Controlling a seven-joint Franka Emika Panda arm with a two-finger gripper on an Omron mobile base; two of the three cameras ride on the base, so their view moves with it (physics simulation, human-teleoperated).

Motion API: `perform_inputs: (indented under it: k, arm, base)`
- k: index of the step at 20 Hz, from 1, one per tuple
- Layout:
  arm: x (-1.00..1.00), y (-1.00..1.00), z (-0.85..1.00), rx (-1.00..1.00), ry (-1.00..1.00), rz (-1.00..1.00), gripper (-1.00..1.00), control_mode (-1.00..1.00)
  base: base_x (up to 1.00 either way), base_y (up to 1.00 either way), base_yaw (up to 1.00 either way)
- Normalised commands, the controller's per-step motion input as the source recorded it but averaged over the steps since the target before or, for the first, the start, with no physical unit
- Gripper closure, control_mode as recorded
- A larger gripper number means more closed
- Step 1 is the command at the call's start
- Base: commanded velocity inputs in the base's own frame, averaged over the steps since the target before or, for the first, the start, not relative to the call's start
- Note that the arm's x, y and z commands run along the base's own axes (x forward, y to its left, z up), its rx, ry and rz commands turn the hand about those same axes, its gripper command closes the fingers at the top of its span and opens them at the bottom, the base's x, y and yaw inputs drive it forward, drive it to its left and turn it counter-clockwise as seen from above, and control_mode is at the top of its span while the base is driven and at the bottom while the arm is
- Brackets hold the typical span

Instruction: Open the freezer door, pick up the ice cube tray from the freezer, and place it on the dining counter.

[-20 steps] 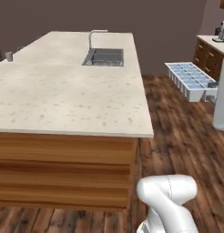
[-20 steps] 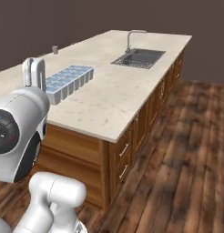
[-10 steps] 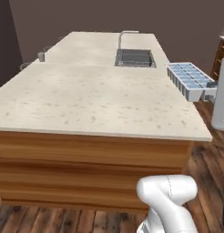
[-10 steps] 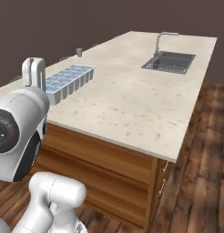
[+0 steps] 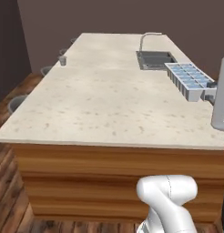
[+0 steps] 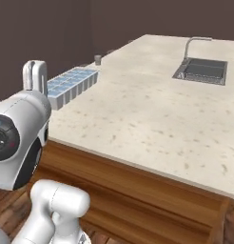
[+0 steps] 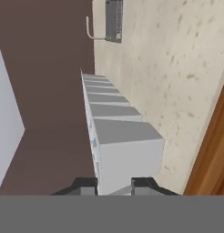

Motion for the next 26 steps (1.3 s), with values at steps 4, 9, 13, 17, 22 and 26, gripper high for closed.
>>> perform_inputs:
  k: [4,9,13,17,22,26]
  arm:
    - [0.00,0.00,0.00,0.00,0.00,0.00,1.00,1.00]
    - [0.00,0.00,0.00,0.00,0.00,0.00,1.00,1.00]
    - [0.00,0.00,0.00,0.00,0.00,0.00,1.00,1.00]
    - [0.00,0.00,0.00,0.00,0.00,0.00,1.00,1.00]
    - [0.00,0.00,0.00,0.00,0.00,0.00,1.00,1.00]
    - [0.00,0.00,0.00,0.00,0.00,0.00,1.00,1.00]
  base:
    - [0.47,1.00,-0.17]
    - [0.03,1.00,-0.28]
    - [0.00,1.00,-0.34]
    - [0.00,1.00,-0.30]
    - [0.09,1.00,-0.18]
    - [0.33,0.68,-0.02]
